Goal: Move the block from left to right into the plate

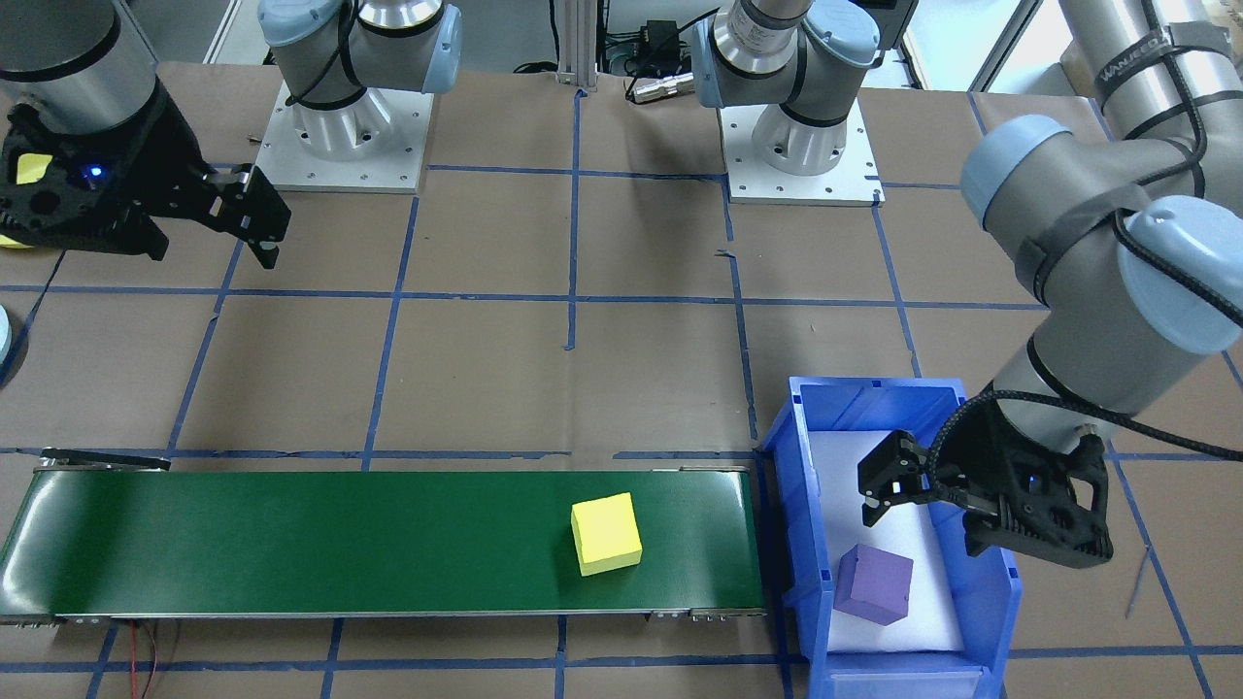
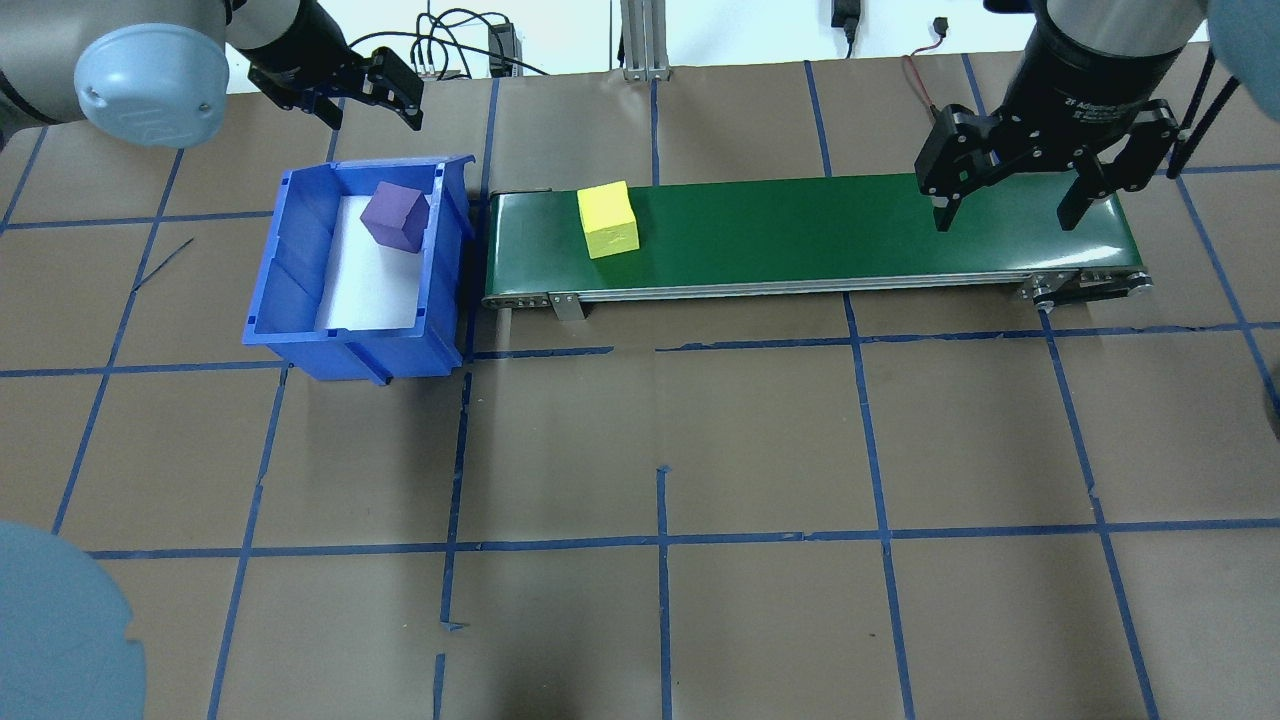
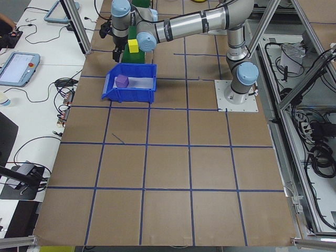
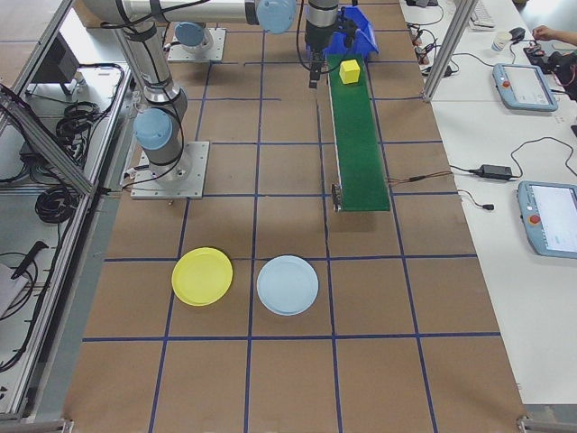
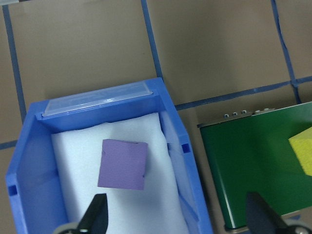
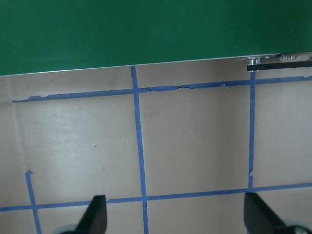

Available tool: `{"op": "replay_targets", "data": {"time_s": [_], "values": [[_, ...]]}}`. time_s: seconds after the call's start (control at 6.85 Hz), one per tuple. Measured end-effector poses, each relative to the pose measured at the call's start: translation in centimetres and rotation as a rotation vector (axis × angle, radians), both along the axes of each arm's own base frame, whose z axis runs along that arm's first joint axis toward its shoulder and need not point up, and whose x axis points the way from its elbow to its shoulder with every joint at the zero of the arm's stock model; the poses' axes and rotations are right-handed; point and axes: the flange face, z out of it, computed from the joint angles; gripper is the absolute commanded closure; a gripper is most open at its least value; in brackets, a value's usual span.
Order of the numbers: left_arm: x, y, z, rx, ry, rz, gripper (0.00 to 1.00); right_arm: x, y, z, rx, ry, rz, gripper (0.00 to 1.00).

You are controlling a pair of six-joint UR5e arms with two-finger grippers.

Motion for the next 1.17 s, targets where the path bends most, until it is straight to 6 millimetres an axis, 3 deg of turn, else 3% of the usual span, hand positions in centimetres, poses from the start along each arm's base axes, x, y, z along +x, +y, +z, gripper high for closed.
{"op": "replay_targets", "data": {"time_s": [0.58,0.88,1.17], "values": [[2.1,-4.4,-6.3,-0.024,-0.054,-0.231,0.0,-3.7,-8.0,-7.4,-0.063,-0.102,0.087,0.0],[3.0,-4.5,-9.9,0.004,-0.094,-0.298,0.02,-9.2,-10.3,-10.0,-0.126,-0.176,0.11,0.0],[3.2,-3.7,-12.3,0.056,-0.106,-0.288,0.02,-13.9,-11.0,-11.8,-0.165,-0.207,0.124,0.0]]}}
